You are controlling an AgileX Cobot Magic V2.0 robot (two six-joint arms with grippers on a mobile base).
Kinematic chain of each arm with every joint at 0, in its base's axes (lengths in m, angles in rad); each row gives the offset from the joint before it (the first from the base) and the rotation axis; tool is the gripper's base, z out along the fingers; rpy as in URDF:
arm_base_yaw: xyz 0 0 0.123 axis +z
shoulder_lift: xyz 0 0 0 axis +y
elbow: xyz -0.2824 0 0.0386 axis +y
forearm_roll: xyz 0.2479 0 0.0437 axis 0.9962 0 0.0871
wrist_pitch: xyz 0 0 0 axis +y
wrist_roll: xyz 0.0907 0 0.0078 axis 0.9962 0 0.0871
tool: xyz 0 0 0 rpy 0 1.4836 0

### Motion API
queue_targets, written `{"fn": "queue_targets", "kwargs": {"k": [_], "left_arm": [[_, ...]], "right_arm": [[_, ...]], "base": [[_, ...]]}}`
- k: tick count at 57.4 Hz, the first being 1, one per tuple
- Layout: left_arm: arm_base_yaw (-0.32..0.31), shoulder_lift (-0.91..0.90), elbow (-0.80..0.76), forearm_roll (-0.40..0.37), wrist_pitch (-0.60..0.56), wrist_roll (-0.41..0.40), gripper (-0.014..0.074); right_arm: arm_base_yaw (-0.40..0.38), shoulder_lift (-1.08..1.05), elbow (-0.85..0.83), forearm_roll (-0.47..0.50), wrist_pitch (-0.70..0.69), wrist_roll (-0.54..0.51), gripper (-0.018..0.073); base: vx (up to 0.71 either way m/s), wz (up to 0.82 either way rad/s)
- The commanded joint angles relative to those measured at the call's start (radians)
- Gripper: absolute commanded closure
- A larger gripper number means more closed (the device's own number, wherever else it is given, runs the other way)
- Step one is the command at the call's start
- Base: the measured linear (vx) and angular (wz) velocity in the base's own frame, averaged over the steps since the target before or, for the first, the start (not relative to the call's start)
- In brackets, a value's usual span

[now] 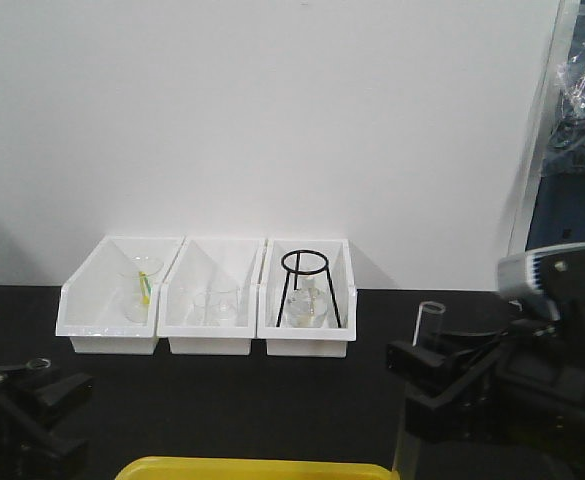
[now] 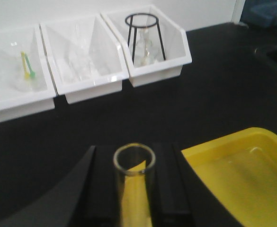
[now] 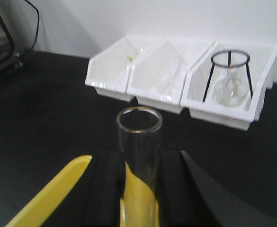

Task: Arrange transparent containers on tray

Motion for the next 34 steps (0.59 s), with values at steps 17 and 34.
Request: {"fn": "queue_targets", "kwargs": {"k": [17,34], "left_arm": [[-0.082,0.353,-0.147,-0.206,-0.012,-0.009,0.0498],[-0.086,0.547,-0.147,-0.238,-0.018,-0.010,0.0493]], "right_arm": [[-0.005,0.332,-0.037,0.242,0.019,-0.008,0.0456],[-0.005,0.469,-0.037,0.243,0.057,-0.008,0.0451]], "base": [[0.00,0.00],[0.00,0.00]]}}
